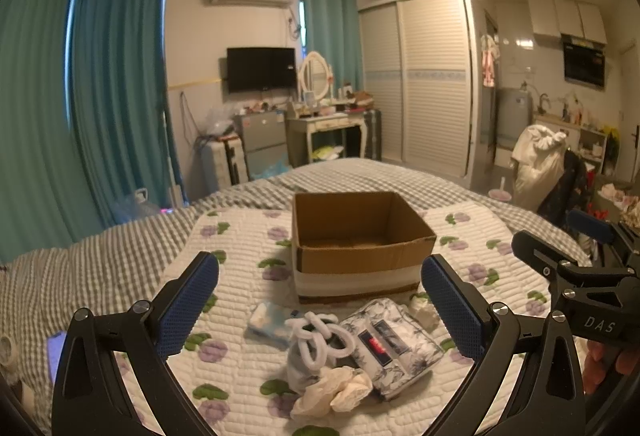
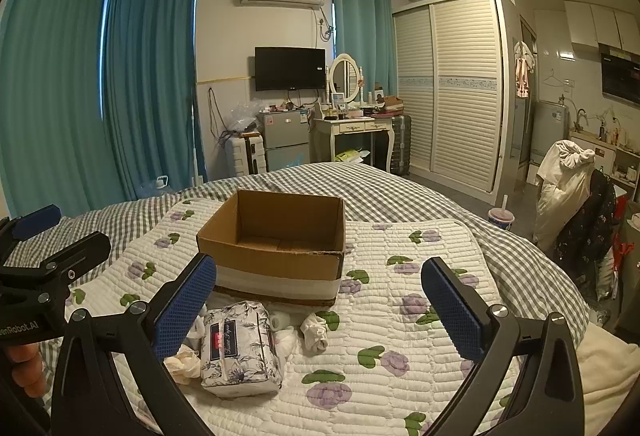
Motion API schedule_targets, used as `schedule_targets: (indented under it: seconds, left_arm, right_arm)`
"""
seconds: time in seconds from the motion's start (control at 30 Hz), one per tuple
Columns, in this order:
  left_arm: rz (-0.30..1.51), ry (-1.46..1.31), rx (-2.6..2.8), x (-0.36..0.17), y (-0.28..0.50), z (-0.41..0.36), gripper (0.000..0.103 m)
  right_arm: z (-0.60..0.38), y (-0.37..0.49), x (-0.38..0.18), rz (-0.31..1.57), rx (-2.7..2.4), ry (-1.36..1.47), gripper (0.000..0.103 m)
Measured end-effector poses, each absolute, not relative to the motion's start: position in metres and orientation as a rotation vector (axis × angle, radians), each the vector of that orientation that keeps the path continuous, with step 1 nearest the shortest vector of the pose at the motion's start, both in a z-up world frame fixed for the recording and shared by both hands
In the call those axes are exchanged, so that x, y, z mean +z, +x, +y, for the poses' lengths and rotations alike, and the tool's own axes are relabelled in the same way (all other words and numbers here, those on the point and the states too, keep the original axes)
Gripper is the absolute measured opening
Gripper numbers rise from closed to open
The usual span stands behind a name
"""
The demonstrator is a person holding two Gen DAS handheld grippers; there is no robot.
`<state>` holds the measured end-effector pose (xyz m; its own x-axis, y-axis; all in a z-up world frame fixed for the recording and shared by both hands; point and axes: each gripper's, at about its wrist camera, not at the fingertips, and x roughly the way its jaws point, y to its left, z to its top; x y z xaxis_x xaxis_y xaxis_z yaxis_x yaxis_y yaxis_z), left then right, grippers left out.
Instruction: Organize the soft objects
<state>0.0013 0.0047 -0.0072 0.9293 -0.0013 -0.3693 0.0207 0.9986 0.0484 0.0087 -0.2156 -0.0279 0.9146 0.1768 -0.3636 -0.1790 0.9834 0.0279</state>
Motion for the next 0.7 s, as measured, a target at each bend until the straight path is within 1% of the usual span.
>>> schedule_targets:
  seconds: [0.7]
  left_arm:
    - [0.390, 0.043, -0.010, -0.0133, 0.0013, 0.0059, 0.103]
  right_arm:
    - [-0.2169, 0.0091, -0.0289, 0.380, 0.182, -0.006, 0.103]
